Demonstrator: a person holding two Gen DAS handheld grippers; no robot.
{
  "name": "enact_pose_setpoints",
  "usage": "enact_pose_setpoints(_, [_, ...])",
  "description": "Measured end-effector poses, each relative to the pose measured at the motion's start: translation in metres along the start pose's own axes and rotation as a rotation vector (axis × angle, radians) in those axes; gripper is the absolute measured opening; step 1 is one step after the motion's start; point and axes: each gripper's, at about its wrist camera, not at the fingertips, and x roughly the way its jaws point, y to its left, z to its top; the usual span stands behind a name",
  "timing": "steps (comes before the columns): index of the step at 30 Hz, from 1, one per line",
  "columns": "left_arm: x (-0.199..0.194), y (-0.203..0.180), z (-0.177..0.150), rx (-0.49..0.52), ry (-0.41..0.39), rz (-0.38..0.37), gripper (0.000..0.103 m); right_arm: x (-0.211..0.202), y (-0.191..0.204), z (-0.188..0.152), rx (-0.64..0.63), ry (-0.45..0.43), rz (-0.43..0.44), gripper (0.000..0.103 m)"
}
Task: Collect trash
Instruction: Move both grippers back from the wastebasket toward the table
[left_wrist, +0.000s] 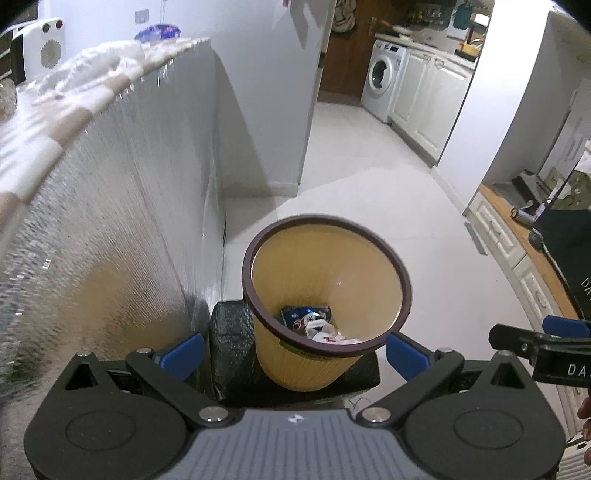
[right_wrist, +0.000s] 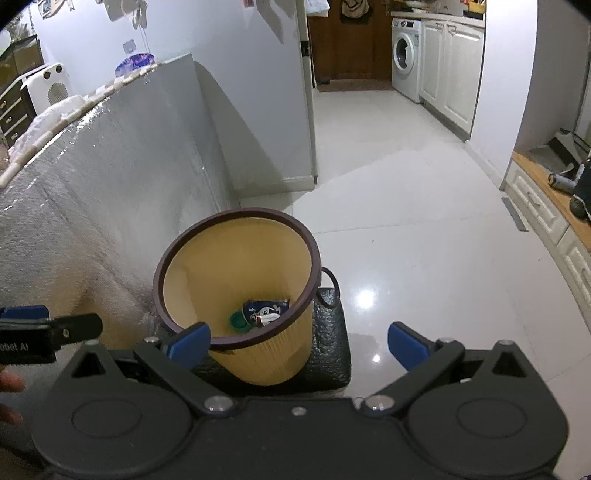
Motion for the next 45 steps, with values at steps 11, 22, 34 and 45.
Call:
enact_pose_setpoints(11, [-0.068, -0.003, -0.006, 0.054, -0.142, -0.028, 0.103, -0.067, 0.006, -0.007, -0.008, -0.119, 0.018, 0.103])
enact_pose_setpoints(22, [-0.139, 0.013, -0.014, 0.088, -0.299, -0.025, 0.103, -0.126, 0.034, -0.007, -0.056, -0.261, 0.060, 0.103])
enact_pose_setpoints(34, [-0.193, 0.084, -0.016, 0.051, -0.412, 0.074, 0.103, -0.159, 0.098, 0.007, -0.128, -0.377, 0.181, 0.103])
enact_pose_setpoints(45, [-0.222, 0.175, 0.003, 0.005, -0.445, 0.167, 0.103, -0.147, 0.165, 0.028, -0.189, -0.430, 0.294, 0.103])
